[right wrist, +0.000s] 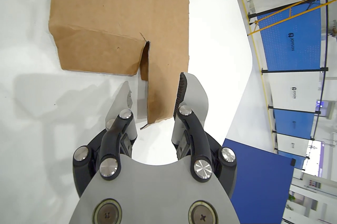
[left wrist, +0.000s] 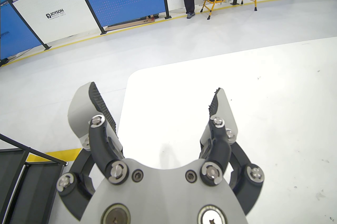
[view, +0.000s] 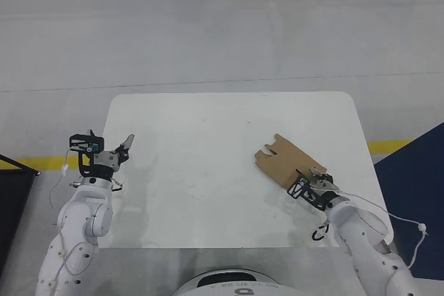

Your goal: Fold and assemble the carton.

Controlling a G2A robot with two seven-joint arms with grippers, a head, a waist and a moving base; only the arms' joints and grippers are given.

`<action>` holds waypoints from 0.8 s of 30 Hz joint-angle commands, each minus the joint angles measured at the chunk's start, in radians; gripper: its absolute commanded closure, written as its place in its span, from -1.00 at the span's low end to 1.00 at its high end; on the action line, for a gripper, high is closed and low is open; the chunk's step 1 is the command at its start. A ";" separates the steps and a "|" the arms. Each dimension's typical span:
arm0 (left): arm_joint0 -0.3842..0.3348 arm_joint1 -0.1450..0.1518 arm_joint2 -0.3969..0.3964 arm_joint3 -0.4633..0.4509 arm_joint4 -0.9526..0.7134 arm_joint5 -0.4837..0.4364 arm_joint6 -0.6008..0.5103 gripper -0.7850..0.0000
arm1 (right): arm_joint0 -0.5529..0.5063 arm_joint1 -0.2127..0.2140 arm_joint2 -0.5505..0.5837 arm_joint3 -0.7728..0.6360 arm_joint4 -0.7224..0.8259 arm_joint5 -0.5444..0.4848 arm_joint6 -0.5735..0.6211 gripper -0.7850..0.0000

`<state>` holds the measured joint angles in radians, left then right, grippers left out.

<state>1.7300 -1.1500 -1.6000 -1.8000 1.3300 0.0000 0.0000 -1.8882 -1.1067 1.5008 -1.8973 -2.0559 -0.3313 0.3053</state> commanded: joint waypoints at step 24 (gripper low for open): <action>0.000 0.000 0.000 0.000 0.000 0.000 0.000 -1.00 | 0.116 -0.020 -0.104 0.080 -0.360 0.652 -0.325 1.00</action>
<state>1.7300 -1.1500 -1.6000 -1.8000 1.3300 0.0000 0.0000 -1.7710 -1.1263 1.3946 -1.8126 -2.4107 0.2503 0.0411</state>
